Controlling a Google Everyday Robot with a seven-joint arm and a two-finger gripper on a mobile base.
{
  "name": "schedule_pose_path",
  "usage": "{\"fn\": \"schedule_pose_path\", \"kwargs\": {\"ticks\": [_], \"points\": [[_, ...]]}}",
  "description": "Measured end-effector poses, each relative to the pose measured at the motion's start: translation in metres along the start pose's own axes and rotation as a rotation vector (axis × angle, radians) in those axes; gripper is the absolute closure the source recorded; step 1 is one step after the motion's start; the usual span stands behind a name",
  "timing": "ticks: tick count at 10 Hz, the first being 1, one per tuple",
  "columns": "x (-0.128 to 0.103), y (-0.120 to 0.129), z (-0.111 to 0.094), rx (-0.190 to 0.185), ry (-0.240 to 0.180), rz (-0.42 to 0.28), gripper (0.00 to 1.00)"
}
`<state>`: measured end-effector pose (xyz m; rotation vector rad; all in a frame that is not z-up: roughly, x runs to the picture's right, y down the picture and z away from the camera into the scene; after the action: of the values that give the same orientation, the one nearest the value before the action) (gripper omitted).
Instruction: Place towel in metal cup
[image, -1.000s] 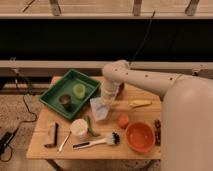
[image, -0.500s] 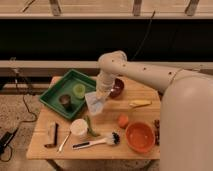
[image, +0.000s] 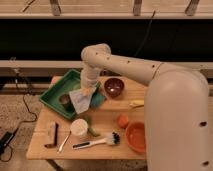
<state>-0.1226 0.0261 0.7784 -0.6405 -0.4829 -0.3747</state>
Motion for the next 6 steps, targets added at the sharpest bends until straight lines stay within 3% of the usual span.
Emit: {"fn": "schedule_pose_path", "kwargs": {"ticks": [2,6], "points": [[-0.034,-0.012,0.013,-0.022,-0.032,-0.046,1.00],[-0.080,-0.037,0.036,-0.053,-0.070,-0.110,1.00]]}}
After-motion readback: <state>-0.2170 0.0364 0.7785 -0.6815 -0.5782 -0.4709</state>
